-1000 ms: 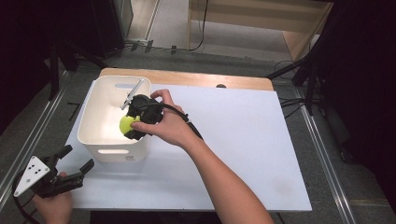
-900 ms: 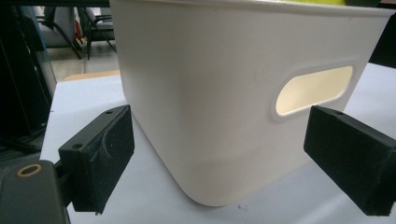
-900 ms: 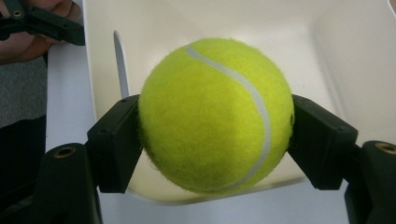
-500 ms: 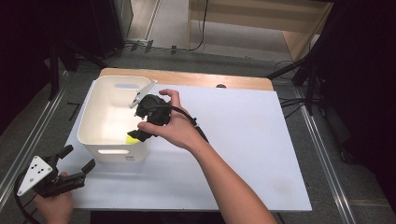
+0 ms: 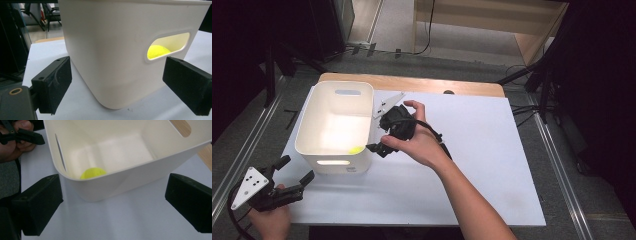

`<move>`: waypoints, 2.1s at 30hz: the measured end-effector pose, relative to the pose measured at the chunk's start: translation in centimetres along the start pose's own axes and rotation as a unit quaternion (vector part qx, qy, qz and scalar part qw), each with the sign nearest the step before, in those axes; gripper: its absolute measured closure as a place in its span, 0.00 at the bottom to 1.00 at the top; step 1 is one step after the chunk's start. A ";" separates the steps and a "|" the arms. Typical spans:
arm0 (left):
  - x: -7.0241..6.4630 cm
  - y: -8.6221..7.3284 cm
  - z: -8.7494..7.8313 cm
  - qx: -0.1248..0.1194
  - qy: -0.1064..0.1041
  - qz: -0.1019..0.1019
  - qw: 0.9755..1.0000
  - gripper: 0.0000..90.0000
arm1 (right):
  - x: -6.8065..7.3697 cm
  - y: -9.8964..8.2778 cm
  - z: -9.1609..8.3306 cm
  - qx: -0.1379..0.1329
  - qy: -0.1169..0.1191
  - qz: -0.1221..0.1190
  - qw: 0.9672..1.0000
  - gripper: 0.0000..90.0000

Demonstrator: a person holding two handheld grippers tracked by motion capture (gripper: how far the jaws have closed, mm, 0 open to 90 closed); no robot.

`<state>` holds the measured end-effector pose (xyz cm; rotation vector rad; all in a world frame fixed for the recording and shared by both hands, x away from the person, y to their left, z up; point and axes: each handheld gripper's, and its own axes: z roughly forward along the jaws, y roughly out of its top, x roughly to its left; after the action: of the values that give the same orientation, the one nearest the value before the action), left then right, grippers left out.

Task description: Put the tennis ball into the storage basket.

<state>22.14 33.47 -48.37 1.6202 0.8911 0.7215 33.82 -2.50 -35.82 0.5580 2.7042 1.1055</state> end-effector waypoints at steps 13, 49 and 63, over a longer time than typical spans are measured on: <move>-0.2 0.0 0.1 0.005 0.003 0.007 1.000 0.09 | -0.9 -4.6 -1.5 -0.016 -0.022 0.040 0.999 0.00; -0.2 0.0 0.1 0.006 0.006 0.001 1.000 0.09 | -2.4 -18.9 -7.3 -0.084 -0.101 0.129 0.983 0.00; -0.1 0.0 0.1 0.005 0.006 0.001 1.000 0.09 | -2.1 -22.9 -8.5 -0.102 -0.114 0.169 0.974 0.00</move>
<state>22.18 33.37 -48.37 1.6277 0.9040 0.7290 26.95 -23.82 -45.82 1.0649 2.3200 1.2864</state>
